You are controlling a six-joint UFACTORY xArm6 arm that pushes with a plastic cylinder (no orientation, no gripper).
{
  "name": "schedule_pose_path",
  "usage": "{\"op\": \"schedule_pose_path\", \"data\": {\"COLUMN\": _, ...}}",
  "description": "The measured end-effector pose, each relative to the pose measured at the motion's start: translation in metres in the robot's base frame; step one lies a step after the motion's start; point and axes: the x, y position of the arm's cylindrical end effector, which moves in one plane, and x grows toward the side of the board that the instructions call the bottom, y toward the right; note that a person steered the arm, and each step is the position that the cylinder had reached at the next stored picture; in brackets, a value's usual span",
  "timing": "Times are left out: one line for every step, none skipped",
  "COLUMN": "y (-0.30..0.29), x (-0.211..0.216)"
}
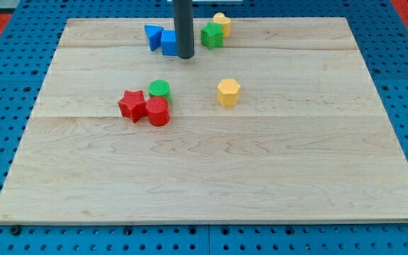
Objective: Slide the yellow hexagon closer to the blue cube
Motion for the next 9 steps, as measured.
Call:
{"op": "schedule_pose_path", "data": {"y": 0.028, "x": 0.006}}
{"op": "schedule_pose_path", "data": {"y": 0.105, "x": 0.041}}
{"op": "schedule_pose_path", "data": {"y": 0.162, "x": 0.101}}
{"op": "schedule_pose_path", "data": {"y": 0.117, "x": 0.140}}
{"op": "schedule_pose_path", "data": {"y": 0.065, "x": 0.127}}
{"op": "schedule_pose_path", "data": {"y": 0.054, "x": 0.097}}
{"op": "schedule_pose_path", "data": {"y": 0.053, "x": 0.073}}
{"op": "schedule_pose_path", "data": {"y": 0.074, "x": 0.097}}
{"op": "schedule_pose_path", "data": {"y": 0.094, "x": 0.072}}
